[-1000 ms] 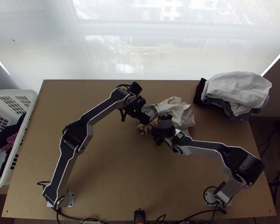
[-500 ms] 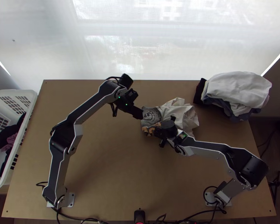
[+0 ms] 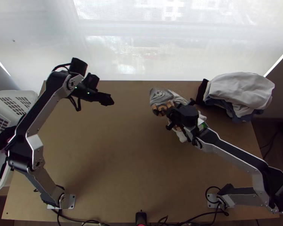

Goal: Fold the t-shirt

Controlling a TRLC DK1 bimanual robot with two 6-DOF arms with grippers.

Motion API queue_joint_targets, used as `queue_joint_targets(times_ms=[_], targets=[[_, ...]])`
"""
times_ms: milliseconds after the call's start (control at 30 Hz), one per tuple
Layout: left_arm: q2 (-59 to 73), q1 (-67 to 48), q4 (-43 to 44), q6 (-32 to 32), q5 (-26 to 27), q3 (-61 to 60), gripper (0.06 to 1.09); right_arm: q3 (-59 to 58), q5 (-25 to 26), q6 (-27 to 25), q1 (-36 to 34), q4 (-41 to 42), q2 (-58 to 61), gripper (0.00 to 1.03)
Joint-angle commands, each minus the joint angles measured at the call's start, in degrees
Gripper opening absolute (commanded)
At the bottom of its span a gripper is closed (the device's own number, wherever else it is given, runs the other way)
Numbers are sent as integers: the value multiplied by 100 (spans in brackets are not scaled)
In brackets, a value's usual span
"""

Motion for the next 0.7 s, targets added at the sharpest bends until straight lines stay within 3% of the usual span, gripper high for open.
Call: queue_joint_targets(times_ms=[0, 433, 667], targets=[[-1038, 818, 197, -68, -2, -1235, 104, 859, 41, 53, -808, -501, -719, 3], [-2321, 1328, 707, -111, -2, -3335, 104, 2203, -21, 527, -2671, -782, -1326, 3], [-2690, 1556, 821, 3, -10, -4082, 104, 2652, -1216, 905, -4790, -835, -1203, 3]])
